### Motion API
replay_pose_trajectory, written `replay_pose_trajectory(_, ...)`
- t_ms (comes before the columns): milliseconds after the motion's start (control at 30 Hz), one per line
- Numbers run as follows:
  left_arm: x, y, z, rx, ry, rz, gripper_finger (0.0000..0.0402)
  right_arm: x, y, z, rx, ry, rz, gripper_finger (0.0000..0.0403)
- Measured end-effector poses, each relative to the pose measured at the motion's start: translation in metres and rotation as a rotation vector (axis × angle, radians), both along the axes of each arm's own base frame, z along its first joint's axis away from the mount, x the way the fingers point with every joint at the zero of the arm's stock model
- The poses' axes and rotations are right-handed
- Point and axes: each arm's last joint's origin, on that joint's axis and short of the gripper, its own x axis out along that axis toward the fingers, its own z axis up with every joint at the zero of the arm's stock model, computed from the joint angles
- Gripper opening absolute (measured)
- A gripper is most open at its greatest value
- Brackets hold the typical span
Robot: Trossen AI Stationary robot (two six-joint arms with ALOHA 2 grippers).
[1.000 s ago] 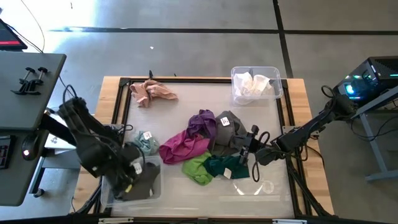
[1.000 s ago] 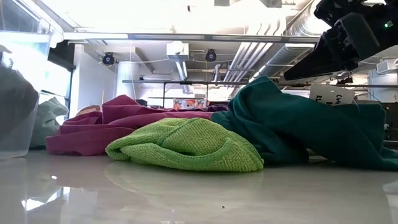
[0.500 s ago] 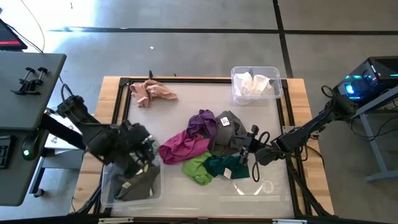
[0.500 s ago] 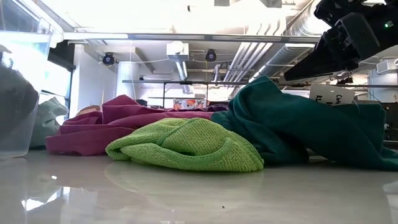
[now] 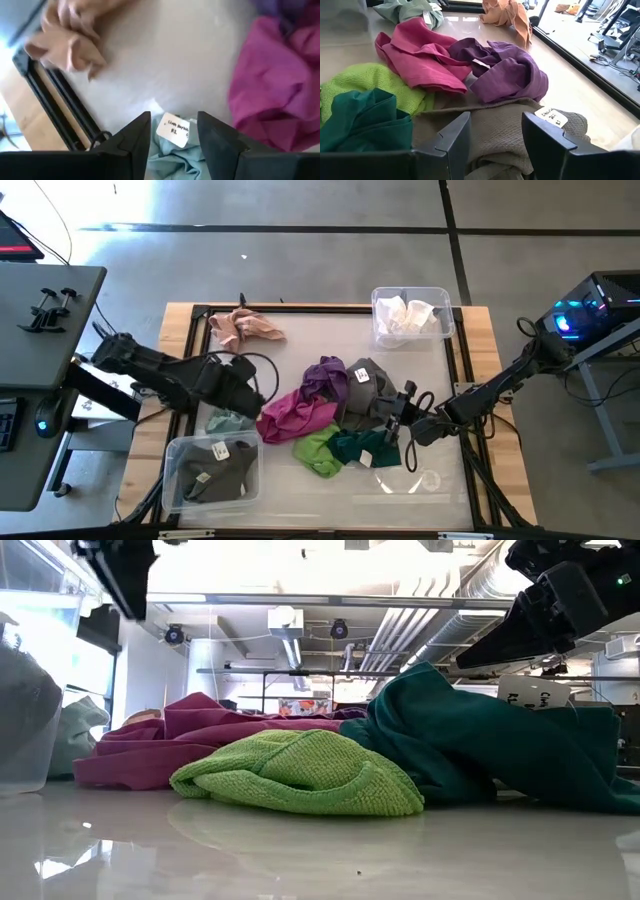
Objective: Sort towels by color in basket
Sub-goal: Put the light blue towel into the top transparent bin
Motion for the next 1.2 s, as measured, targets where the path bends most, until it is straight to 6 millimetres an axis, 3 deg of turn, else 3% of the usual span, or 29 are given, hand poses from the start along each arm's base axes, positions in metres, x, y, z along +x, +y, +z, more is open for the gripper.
replay_pose_trajectory(333,-0.016,0.03,-0.047,-0.21,-0.012,0.02,0.0255,0.0,0.0,0.0,0.005,-0.007,-0.001,0.0169)
replay_pose_trajectory(500,-0.03,0.043,-0.07,-0.291,0.056,0.083,0.0269,0.0,0.0,0.0,0.004,-0.006,0.0,0.0169)
replay_pose_trajectory(733,-0.026,0.043,-0.104,-0.452,-0.03,0.055,0.0257,0.0,0.0,0.001,0.004,-0.006,0.0,0.0169)
replay_pose_trajectory(933,-0.037,0.043,-0.127,-0.488,0.012,0.077,0.0235,0.0,0.0,0.0,0.006,-0.007,-0.001,0.0169)
replay_pose_trajectory(1067,-0.044,0.042,-0.141,-0.518,0.028,0.082,0.02,0.0,0.0,0.0,0.007,-0.007,-0.001,0.0169)
replay_pose_trajectory(1200,-0.049,0.042,-0.15,-0.523,0.056,0.06,0.0141,0.0,0.0,0.0,0.007,-0.007,-0.001,0.0169)
